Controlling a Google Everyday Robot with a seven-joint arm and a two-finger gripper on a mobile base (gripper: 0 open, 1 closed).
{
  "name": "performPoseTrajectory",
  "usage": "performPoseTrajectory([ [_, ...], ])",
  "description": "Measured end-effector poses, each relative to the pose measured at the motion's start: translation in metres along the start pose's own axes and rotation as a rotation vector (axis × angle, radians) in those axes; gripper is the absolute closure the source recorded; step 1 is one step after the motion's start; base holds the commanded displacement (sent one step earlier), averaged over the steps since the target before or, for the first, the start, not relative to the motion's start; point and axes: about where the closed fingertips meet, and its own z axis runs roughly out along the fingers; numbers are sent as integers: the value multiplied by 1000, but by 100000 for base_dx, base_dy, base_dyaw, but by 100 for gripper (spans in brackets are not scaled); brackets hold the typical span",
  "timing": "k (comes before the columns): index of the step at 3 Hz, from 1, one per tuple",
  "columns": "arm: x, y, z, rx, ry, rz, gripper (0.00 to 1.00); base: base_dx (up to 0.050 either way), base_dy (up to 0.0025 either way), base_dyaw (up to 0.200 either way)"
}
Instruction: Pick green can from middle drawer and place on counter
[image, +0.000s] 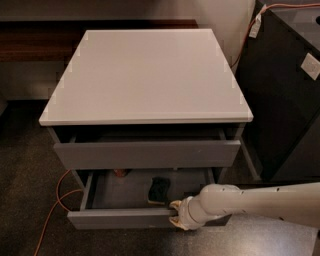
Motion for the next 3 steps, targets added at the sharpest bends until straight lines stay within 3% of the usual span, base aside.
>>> performPoseTrajectory([
  [2, 0, 9, 1, -2, 4, -8, 100, 0, 0, 0],
  [3, -1, 37, 3, -10, 17, -37, 100, 0, 0, 0],
])
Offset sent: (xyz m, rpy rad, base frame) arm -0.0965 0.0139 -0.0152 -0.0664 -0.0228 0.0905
